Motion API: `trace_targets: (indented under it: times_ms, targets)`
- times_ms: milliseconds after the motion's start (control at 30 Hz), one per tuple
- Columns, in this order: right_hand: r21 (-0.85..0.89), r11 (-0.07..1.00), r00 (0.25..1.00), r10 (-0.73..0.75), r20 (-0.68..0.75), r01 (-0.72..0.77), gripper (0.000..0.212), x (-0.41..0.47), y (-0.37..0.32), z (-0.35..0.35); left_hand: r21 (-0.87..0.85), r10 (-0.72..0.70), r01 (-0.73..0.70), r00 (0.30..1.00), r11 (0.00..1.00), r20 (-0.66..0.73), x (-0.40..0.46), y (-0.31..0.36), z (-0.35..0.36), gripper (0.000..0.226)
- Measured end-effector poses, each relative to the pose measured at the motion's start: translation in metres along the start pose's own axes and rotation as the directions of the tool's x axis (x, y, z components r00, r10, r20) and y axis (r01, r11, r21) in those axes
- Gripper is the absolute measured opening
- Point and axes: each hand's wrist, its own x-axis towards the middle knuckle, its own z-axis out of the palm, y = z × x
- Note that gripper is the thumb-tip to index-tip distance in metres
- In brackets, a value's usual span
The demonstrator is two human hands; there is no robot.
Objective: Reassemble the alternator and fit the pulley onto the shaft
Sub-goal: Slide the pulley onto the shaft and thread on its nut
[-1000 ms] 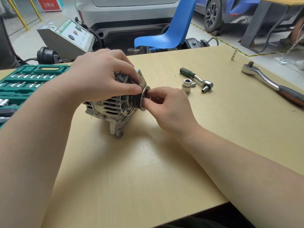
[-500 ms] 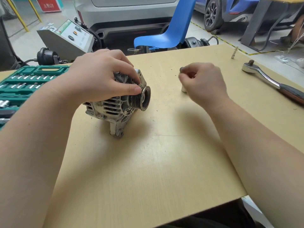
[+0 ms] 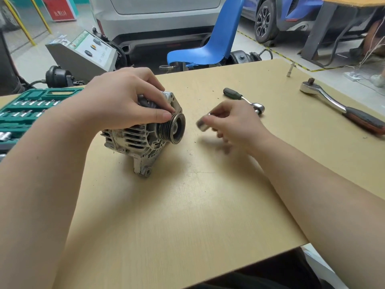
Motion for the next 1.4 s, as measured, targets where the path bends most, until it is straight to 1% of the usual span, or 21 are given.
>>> trace_targets:
  times_ms: [33,67,100,167,233,400,467,667,800,967,1100,1300,1400]
  targets:
    - [0.156,0.988,0.999,-0.010,0.040,0.003,0.028,-0.007,-0.005,0.006,-0.014,-0.004,0.004,1.000,1.000,0.005,0.000,0.000,-0.001,0.032]
    - [0.257,0.966,0.998,-0.037,0.058,0.021,0.029,-0.012,-0.007,0.011,-0.026,-0.007,0.007,1.000,1.000,0.007,-0.001,0.000,-0.001,0.030]
    - [0.312,0.949,0.996,-0.065,0.057,0.044,0.028,-0.015,-0.010,0.014,-0.040,-0.010,0.010,1.000,0.999,0.004,-0.002,-0.001,-0.001,0.028]
    - [0.355,0.931,0.994,-0.102,0.026,0.086,0.022,-0.016,-0.014,0.015,-0.070,-0.019,0.019,1.000,0.997,-0.001,-0.004,-0.003,-0.002,0.028]
    - [0.336,0.932,0.990,-0.144,0.008,0.132,0.018,-0.017,-0.016,0.012,-0.092,-0.028,0.028,1.000,0.995,0.004,-0.005,-0.005,-0.003,0.030]
    - [0.209,0.941,0.954,-0.288,0.085,0.266,0.018,-0.027,-0.018,0.018,-0.099,-0.021,0.022,1.000,0.995,0.020,-0.004,-0.004,-0.003,0.038]
    - [0.167,0.935,0.941,-0.329,0.086,0.312,0.018,-0.030,-0.018,0.023,-0.076,-0.009,0.011,1.000,0.997,0.022,-0.002,-0.002,-0.002,0.038]
    - [0.042,0.921,0.918,-0.388,0.075,0.386,0.019,-0.033,-0.017,0.025,-0.039,0.015,-0.015,1.000,0.999,-0.007,0.001,-0.003,0.000,0.037]
    - [0.027,0.909,0.907,-0.416,0.063,0.415,0.019,-0.034,-0.019,0.024,-0.039,0.018,-0.019,1.000,0.999,-0.013,0.000,-0.004,0.001,0.034]
    - [0.020,0.901,0.897,-0.433,0.089,0.433,0.021,-0.034,-0.020,0.023,-0.046,0.016,-0.017,1.000,0.999,-0.005,0.000,-0.003,0.001,0.035]
    - [0.027,0.910,0.907,-0.414,0.081,0.414,0.020,-0.034,-0.020,0.024,-0.041,0.011,-0.012,1.000,0.999,-0.002,0.000,-0.003,0.001,0.036]
    - [0.067,0.952,0.951,-0.302,0.072,0.298,0.020,-0.033,-0.020,0.027,-0.028,0.010,-0.010,1.000,1.000,-0.009,0.000,-0.002,0.001,0.040]
    - [0.196,0.962,0.972,-0.211,0.106,0.188,0.023,-0.033,-0.023,0.028,-0.025,0.002,-0.002,1.000,1.000,-0.001,0.000,-0.002,0.001,0.040]
